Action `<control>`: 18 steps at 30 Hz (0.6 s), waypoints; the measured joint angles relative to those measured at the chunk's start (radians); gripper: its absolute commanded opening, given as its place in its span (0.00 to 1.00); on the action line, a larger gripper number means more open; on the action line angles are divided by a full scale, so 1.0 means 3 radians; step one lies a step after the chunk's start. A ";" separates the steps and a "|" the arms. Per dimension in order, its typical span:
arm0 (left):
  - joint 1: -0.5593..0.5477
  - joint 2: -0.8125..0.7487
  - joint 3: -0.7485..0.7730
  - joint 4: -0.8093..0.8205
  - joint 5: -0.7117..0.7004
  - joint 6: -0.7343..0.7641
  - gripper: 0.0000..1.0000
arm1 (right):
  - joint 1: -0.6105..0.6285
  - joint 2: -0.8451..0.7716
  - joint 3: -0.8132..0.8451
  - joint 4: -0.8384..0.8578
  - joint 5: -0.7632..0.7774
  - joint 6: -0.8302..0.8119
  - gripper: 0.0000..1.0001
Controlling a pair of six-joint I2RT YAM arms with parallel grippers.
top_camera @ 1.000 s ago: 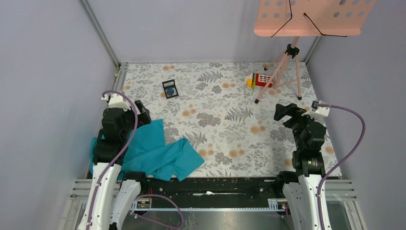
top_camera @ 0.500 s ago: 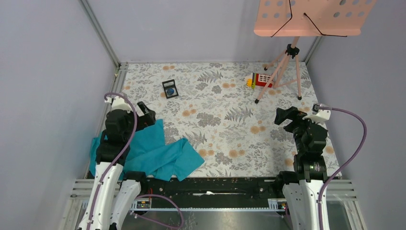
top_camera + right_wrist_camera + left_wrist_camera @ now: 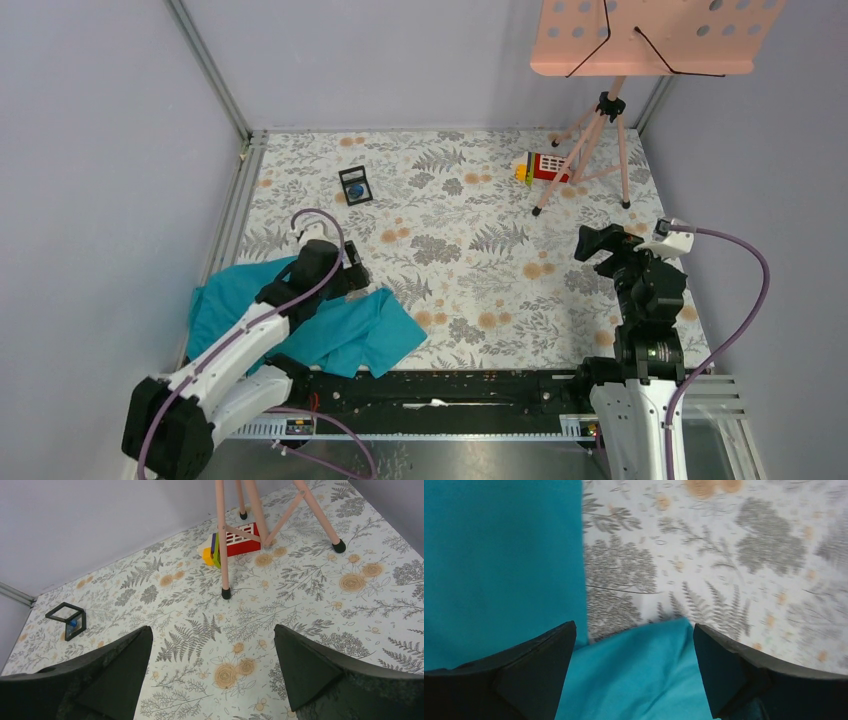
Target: Pin the brooch onto the clothing
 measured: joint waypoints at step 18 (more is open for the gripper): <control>0.0151 0.1414 0.0659 -0.0066 -0.0879 -0.0038 0.50 | 0.0000 -0.0081 0.0000 -0.0017 0.0132 0.0001 0.99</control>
